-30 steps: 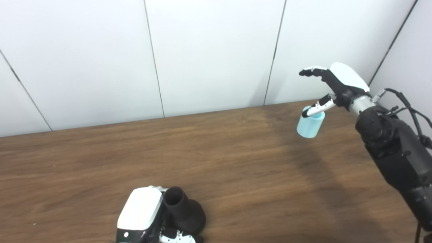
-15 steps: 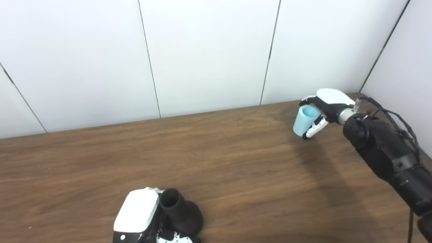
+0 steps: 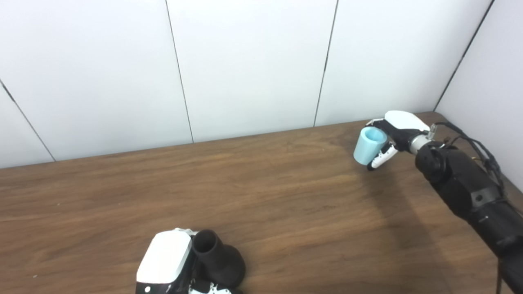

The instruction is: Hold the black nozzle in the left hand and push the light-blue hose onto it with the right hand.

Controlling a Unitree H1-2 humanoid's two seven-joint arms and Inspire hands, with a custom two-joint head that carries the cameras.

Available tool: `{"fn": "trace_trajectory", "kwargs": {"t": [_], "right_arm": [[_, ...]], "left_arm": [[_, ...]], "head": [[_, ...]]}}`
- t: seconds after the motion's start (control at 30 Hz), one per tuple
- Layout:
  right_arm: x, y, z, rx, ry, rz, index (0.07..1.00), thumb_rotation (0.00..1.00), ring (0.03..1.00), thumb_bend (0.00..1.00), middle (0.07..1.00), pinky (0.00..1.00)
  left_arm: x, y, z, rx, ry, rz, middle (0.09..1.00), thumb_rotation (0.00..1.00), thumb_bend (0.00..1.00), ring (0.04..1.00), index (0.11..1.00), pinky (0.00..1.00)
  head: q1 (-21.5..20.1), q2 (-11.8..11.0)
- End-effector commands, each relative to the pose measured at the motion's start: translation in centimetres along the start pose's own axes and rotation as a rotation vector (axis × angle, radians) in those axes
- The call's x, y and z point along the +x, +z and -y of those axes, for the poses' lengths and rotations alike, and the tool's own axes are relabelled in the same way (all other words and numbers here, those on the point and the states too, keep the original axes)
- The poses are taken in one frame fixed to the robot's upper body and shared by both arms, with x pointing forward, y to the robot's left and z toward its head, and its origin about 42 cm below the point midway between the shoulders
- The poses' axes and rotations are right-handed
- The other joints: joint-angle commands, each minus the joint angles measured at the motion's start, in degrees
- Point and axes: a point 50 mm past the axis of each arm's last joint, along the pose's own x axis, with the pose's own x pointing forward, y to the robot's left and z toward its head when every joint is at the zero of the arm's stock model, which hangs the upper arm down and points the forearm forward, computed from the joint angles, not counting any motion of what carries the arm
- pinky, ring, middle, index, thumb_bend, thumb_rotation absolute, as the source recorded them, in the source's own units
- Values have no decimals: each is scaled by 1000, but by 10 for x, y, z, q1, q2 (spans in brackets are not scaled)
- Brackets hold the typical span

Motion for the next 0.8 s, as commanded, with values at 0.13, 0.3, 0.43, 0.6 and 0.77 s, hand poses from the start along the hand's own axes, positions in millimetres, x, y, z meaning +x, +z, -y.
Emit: {"fn": "trace_trajectory", "kwargs": {"t": [0.13,0.3,0.43,0.6,0.77], "right_arm": [[2,-2,38,16,-102,20,778,175,680,917,733,669],[0,5,44,28,-114,42,769,160,649,901,714,615],[-1,9,47,31,-110,46,772,145,648,895,709,622],[-2,9,46,22,-115,62,765,124,639,892,692,618],[-2,8,46,-25,-119,73,729,98,625,870,653,649]], "left_arm": [[-6,0,12,-15,-89,-4,469,0,525,611,495,721],[-6,0,11,-8,-88,-2,468,0,525,606,496,718],[-7,-1,10,5,-99,1,470,0,525,611,495,735],[-7,0,9,3,-86,3,479,0,525,606,491,729],[-7,0,9,3,-90,3,467,0,525,604,496,728]], "head": [[0,3],[-10,5],[-10,6],[-7,9],[-8,11]]}}
